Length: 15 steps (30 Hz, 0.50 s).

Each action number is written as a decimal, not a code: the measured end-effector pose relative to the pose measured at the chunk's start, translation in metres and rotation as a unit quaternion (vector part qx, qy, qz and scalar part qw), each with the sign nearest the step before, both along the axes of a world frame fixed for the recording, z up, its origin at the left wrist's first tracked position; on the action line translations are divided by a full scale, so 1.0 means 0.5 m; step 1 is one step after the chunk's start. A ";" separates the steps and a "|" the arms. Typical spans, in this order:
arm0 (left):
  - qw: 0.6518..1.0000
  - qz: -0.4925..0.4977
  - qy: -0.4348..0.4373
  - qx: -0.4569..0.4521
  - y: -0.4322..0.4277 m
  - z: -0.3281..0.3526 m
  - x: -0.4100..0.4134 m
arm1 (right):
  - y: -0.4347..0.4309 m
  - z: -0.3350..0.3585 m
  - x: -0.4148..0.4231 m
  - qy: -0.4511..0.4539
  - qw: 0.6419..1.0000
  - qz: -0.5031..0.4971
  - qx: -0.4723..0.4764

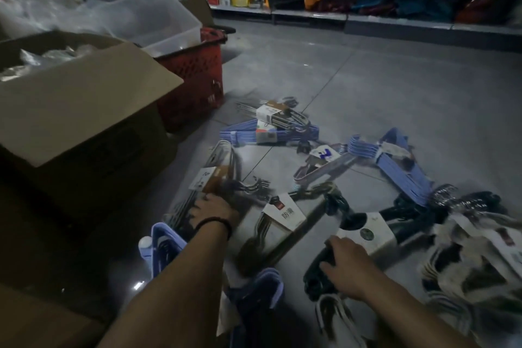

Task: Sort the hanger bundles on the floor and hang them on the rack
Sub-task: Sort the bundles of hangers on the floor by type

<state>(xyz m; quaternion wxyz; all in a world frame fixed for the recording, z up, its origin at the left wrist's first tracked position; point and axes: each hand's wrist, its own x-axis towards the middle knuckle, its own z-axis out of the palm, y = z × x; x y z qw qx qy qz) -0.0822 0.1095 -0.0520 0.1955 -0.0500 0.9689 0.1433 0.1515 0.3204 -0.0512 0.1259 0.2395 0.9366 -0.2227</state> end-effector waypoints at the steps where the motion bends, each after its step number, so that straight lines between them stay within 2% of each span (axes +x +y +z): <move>1: 1.000 0.012 -0.021 -0.003 -0.015 -0.014 -0.021 | -0.010 -0.012 -0.010 -0.020 1.000 0.006 0.016; 4: 0.997 0.015 -0.074 0.008 -0.044 -0.059 -0.061 | -0.038 -0.035 -0.023 -0.087 0.994 0.036 0.055; 6: 0.998 -0.011 -0.068 -0.001 -0.055 -0.063 -0.067 | -0.040 -0.056 -0.020 -0.110 0.990 0.063 0.067; 8: 0.997 -0.040 -0.061 -0.016 -0.057 -0.071 -0.079 | -0.032 -0.075 -0.009 -0.105 0.992 0.055 0.054; 11: 0.992 -0.057 -0.108 -0.036 -0.058 -0.084 -0.097 | -0.024 -0.096 0.007 -0.095 0.993 0.061 0.044; 15: 0.992 -0.041 -0.116 -0.015 -0.050 -0.110 -0.078 | -0.009 -0.103 0.034 -0.083 0.993 0.088 0.014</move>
